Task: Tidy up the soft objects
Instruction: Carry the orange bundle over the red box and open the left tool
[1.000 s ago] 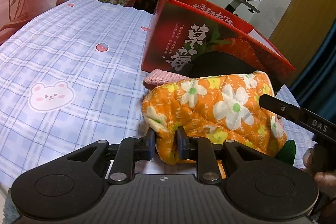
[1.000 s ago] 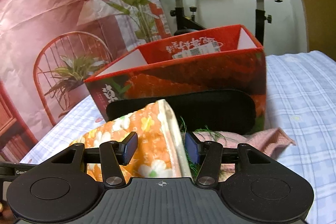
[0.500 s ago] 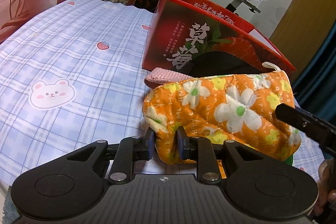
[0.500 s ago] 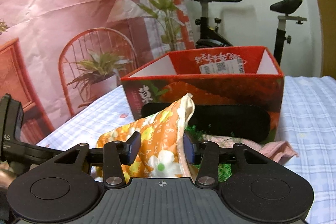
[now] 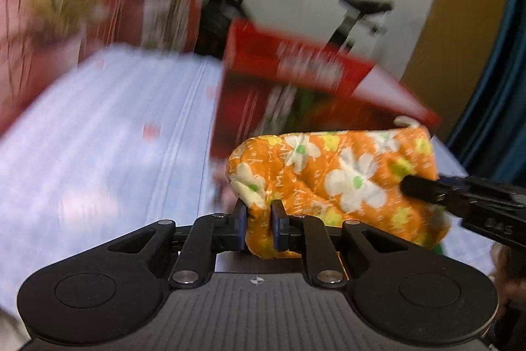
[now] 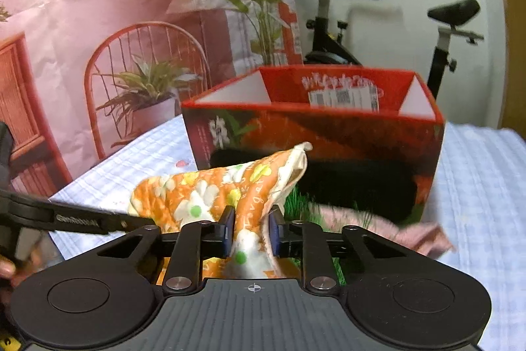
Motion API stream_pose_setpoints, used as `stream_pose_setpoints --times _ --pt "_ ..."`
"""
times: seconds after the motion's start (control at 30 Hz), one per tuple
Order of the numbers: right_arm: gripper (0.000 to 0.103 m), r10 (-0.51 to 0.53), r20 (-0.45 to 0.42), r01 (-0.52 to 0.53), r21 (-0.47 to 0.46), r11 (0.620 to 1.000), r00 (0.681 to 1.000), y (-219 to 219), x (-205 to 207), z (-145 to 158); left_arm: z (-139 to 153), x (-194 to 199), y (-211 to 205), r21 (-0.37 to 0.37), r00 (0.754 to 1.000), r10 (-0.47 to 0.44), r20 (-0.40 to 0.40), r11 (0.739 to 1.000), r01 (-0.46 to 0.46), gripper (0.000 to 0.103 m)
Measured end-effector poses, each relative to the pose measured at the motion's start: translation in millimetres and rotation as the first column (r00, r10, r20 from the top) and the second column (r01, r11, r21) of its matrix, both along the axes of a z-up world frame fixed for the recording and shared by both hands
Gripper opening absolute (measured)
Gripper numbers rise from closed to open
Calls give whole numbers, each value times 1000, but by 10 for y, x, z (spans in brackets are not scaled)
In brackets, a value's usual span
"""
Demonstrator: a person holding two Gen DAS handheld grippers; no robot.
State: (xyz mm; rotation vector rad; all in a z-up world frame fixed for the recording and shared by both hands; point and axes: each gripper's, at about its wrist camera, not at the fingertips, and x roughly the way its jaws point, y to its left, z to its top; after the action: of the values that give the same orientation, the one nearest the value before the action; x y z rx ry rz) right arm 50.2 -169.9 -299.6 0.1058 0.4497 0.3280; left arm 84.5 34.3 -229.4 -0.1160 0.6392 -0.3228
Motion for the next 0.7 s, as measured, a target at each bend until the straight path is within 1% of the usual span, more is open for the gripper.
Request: stream_pose_setpoints --times 0.07,0.13,0.23,0.3,0.4,0.53,0.6,0.7 --pt "19 3 21 -4 18 1000 1000 -72 41 122 237 5 2 2 997 -11 81 1000 11 16" --pt "19 9 30 -11 77 997 999 -194 116 261 447 47 -6 3 989 -27 143 1000 27 16" --pt "20 18 45 -25 171 985 999 -395 234 473 690 150 -73 29 977 -43 210 999 38 16" --pt "20 26 48 -34 189 981 999 -479 316 597 832 257 -114 33 970 -47 240 999 40 16" --pt "20 37 72 -48 156 987 997 -544 431 773 969 436 -243 37 962 -51 270 998 42 16" --pt "20 45 122 -49 29 998 992 -545 632 971 1091 737 -426 77 949 -69 307 996 48 16" --pt "19 34 136 -33 -12 999 990 -544 765 1042 1119 906 -526 106 941 -84 327 993 52 16" --pt "18 -22 148 24 -14 1000 989 -591 1006 1081 1131 1120 -677 129 934 -91 346 990 49 16"
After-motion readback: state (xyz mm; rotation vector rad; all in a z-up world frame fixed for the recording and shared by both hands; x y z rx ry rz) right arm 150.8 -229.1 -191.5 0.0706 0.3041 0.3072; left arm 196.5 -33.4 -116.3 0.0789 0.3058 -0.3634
